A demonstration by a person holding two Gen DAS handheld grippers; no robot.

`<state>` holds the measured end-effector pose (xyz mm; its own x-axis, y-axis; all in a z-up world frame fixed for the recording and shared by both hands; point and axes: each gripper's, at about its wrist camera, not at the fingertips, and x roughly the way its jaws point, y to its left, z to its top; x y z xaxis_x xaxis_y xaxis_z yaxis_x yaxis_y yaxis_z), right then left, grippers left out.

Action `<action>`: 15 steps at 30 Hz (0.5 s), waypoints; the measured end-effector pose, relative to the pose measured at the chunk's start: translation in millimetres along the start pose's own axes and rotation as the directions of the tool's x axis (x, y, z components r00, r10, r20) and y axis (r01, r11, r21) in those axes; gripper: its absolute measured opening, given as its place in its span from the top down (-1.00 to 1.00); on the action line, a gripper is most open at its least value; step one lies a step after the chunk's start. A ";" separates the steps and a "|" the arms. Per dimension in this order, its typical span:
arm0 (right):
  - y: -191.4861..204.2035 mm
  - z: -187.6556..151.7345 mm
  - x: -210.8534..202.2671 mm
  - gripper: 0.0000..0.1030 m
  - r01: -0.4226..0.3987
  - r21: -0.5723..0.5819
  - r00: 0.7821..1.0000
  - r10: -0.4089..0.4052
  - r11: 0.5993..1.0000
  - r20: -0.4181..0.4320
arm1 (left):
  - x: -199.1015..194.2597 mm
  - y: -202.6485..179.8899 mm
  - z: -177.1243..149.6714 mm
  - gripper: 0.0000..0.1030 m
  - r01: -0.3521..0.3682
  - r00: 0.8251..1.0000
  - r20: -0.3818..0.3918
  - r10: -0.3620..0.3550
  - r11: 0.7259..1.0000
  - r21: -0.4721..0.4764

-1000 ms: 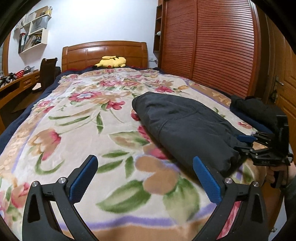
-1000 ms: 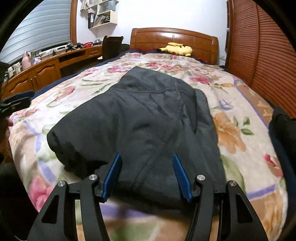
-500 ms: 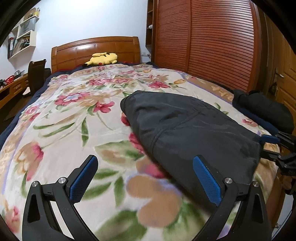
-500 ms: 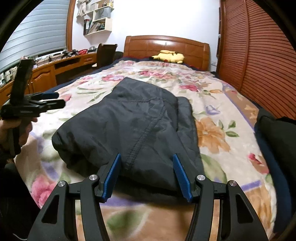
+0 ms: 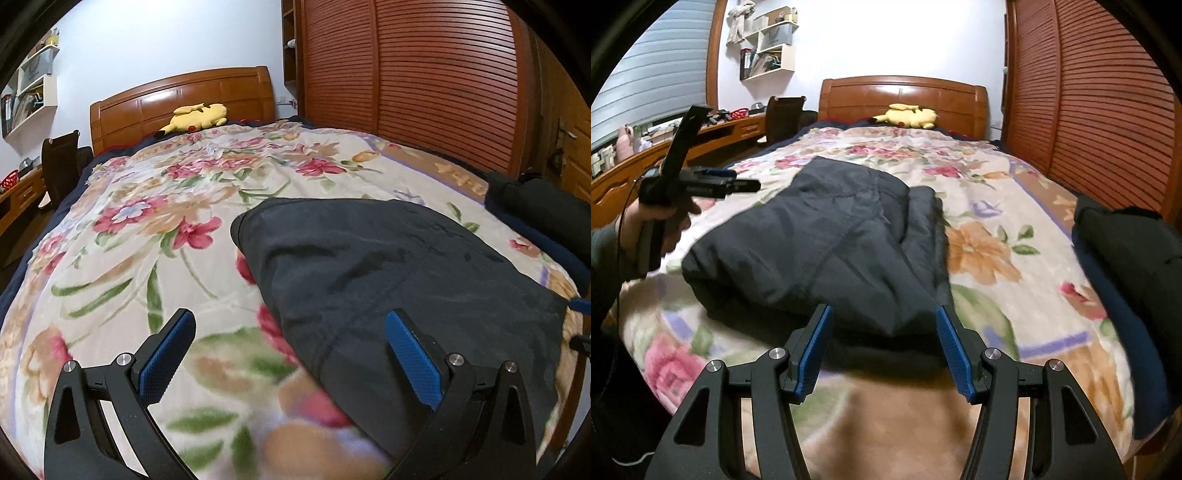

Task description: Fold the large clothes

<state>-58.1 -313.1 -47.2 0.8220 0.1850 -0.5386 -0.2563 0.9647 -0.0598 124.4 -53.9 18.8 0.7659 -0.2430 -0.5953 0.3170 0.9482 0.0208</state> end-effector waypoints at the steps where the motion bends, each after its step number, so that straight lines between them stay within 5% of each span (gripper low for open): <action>1: -1.4 -1.9 0.5 -0.17 0.003 0.001 1.000 -0.003 1.000 -0.006 | 4.4 1.1 2.7 -0.99 -0.002 1.000 -0.004 0.002 1.000 0.000; 15: -12.2 -3.5 17.1 -0.17 -0.012 0.059 0.999 0.014 0.998 -0.035 | 66.3 26.6 31.2 -0.99 0.001 0.997 -0.076 -0.009 0.995 -0.098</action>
<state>-42.7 -322.4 -58.6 0.7999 0.1921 -0.5685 -0.2359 0.9718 -0.0035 201.1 -51.2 5.0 0.7186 -0.2348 -0.6546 0.2612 0.9635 -0.0589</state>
